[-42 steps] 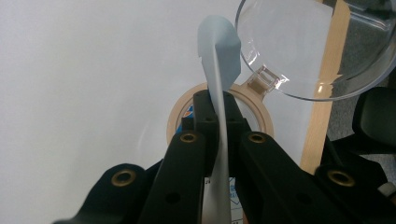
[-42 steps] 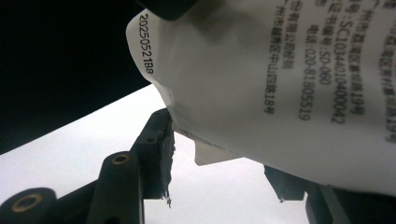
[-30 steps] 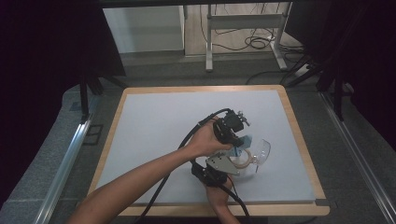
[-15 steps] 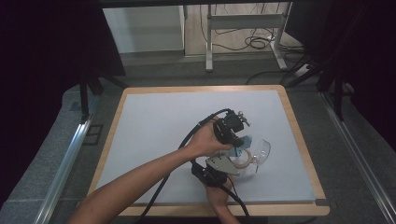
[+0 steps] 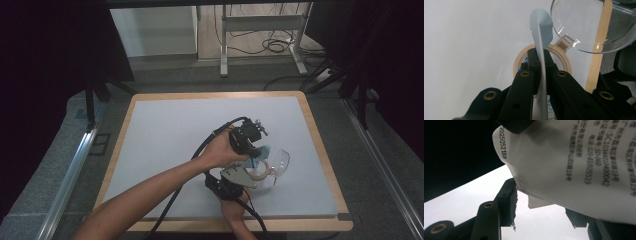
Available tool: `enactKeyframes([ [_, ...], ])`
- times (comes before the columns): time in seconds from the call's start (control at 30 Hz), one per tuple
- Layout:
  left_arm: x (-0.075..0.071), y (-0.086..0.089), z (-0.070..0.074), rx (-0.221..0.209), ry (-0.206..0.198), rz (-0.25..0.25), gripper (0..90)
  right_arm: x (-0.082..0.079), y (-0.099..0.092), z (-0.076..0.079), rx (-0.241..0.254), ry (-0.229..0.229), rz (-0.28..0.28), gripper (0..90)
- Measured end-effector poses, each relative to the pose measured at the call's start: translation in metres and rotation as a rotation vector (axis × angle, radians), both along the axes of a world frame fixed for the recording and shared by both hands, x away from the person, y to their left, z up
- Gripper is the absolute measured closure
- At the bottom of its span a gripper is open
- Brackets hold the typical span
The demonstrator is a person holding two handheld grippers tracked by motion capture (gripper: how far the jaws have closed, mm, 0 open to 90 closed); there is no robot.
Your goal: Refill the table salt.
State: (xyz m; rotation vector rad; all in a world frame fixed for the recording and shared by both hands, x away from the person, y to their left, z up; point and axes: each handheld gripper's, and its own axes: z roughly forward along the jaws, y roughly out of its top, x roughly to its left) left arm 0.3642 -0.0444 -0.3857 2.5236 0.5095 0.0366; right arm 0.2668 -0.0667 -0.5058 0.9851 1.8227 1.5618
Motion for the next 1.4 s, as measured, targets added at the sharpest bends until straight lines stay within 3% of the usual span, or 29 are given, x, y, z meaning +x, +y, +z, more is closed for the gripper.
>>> enactKeyframes([
  [0.67,0.0002,-0.0010,0.0014,-0.004,-0.003,0.002,90.0,0.0017,-0.0006,-0.0005,-0.003,-0.009,-0.005,49.2],
  [0.9,0.0007,-0.0032,-0.0004,0.020,-0.008,-0.005,90.0,0.0037,-0.0007,-0.0015,0.002,-0.006,-0.006,49.5],
  [1.4,0.0005,-0.0049,-0.0020,0.028,-0.002,-0.009,90.0,0.0036,-0.0014,-0.0017,-0.005,-0.015,-0.005,49.6],
])
